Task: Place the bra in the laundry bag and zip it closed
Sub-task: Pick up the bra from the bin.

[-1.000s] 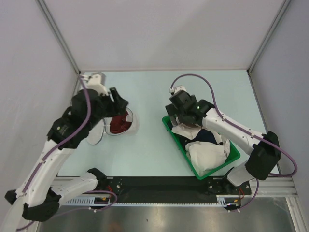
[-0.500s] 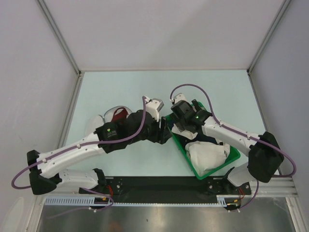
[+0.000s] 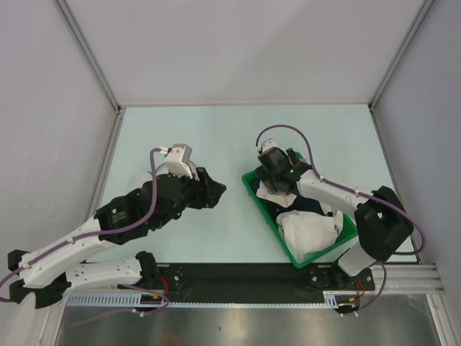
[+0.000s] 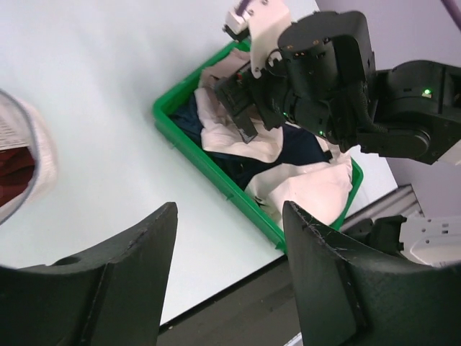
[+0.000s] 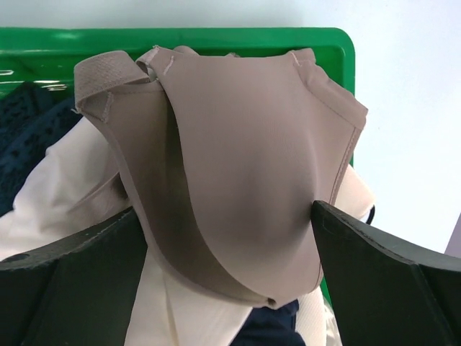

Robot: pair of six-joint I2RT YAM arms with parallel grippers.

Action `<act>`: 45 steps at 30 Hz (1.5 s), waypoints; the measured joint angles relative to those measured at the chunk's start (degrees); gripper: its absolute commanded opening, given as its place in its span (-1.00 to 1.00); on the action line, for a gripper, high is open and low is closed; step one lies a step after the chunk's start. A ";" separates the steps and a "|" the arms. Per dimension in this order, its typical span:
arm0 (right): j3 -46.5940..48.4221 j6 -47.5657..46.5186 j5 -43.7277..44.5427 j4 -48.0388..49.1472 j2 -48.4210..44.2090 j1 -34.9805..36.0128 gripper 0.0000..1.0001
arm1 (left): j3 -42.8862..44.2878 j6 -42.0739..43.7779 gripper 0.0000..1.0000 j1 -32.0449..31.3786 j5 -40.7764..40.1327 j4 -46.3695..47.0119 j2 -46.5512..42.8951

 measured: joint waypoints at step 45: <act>22.71 9.62 -32.81 -13.49 -19.76 -4.98 -1.00 | 5.53 17.88 0.94 10.95 24.26 4.39 -3.43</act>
